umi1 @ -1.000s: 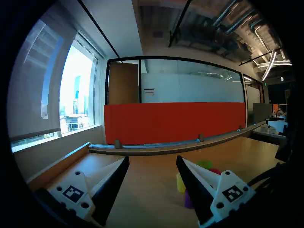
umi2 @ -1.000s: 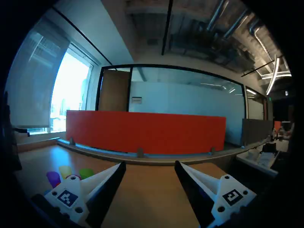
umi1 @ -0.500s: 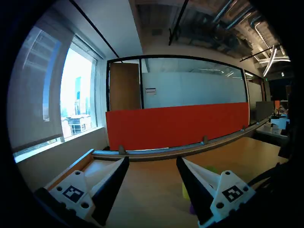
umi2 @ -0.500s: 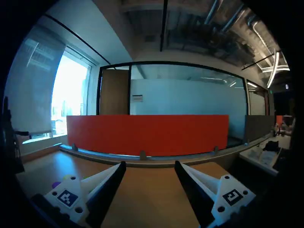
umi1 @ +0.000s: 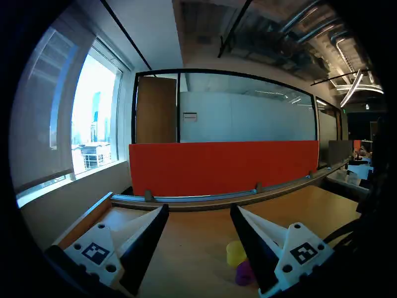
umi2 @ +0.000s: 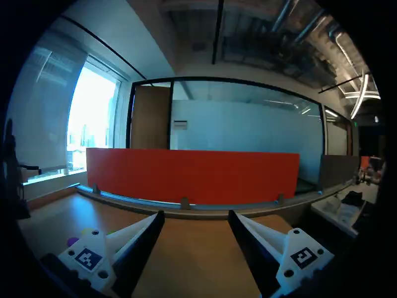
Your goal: Pour water
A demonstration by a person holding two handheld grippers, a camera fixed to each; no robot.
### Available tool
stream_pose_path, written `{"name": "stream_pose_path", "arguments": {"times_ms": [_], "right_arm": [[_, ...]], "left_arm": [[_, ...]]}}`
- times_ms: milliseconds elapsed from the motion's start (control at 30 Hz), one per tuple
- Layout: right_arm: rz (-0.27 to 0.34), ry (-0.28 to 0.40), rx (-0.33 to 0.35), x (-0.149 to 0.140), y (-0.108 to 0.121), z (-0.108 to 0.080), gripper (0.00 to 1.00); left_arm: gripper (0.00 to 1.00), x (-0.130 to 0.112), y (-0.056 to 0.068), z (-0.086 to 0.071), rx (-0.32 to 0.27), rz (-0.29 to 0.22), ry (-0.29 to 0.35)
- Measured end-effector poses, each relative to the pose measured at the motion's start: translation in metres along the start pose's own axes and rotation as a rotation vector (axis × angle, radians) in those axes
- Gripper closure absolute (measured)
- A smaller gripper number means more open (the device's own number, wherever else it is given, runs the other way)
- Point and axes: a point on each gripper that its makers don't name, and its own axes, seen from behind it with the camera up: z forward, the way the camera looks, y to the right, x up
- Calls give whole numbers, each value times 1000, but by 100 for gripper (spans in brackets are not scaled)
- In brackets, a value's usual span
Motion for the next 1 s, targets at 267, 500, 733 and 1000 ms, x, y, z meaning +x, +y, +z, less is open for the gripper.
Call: {"name": "stream_pose_path", "arguments": {"times_ms": [267,500,733,1000], "right_arm": [[-53,-21,58,-3,-10,2,1],[-102,-39,110,-3,-17,1,1],[-190,-56,163,-6,-23,-1,0],[-231,-67,245,-7,-38,-5,0]], "left_arm": [[8,-4,7,5,-41,64,-19],[8,-8,19,5,-101,115,-43],[8,-6,28,4,-151,137,-49],[8,-3,45,1,-243,88,-51]]}}
